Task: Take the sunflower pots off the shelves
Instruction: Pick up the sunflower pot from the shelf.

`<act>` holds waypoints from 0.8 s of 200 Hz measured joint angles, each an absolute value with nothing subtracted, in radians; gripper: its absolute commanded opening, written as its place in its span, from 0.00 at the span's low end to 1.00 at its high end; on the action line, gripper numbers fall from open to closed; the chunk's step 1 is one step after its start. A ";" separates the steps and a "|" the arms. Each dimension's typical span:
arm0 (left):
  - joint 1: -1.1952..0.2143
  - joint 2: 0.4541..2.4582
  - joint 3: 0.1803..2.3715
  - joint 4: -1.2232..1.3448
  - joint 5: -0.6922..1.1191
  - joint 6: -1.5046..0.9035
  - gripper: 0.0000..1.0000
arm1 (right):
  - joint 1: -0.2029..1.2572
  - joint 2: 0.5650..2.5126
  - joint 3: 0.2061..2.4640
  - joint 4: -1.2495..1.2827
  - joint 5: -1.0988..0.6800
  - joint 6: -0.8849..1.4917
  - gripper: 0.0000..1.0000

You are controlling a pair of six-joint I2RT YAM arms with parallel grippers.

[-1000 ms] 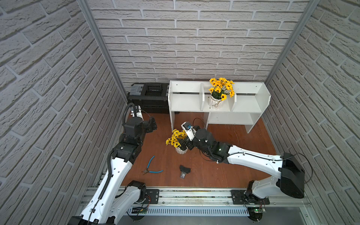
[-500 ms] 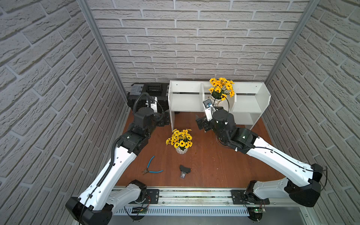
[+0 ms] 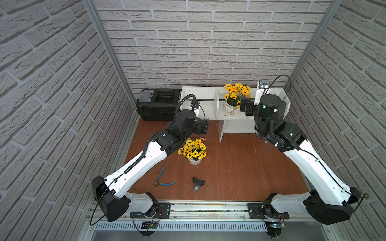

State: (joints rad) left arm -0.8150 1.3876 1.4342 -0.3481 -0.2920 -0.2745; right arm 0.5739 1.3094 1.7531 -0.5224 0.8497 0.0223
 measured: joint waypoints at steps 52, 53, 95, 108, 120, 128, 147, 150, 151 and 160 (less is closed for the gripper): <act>-0.948 1.538 1.603 -0.350 -0.312 -0.266 0.98 | 0.525 1.311 1.835 -0.635 0.855 0.031 0.99; -0.950 1.541 1.605 -0.350 -0.312 -0.266 0.98 | 0.524 1.311 1.836 -0.638 0.856 0.032 1.00; -0.986 1.606 1.637 -0.322 -0.327 -0.265 0.98 | 0.468 1.231 1.715 -0.656 0.863 0.057 1.00; -0.987 1.632 1.637 -0.305 -0.336 -0.263 0.98 | 0.452 1.191 1.655 -0.674 0.861 0.072 1.00; -0.988 1.657 1.637 -0.289 -0.340 -0.262 0.98 | 0.441 1.161 1.622 -0.691 0.860 0.086 1.00; -0.988 1.676 1.637 -0.276 -0.340 -0.263 0.97 | 0.437 1.143 1.604 -0.698 0.860 0.097 1.00; -0.988 1.715 1.639 -0.250 -0.339 -0.270 0.92 | 0.434 1.095 1.563 -0.709 0.859 0.121 1.00; -0.989 1.720 1.639 -0.248 -0.339 -0.272 0.92 | 0.434 1.088 1.556 -0.710 0.859 0.124 1.00; -0.989 1.721 1.640 -0.247 -0.339 -0.272 0.92 | 0.434 1.084 1.553 -0.711 0.859 0.125 0.99; -0.989 1.739 1.645 -0.238 -0.340 -0.282 0.92 | 0.434 1.062 1.530 -0.717 0.858 0.132 1.00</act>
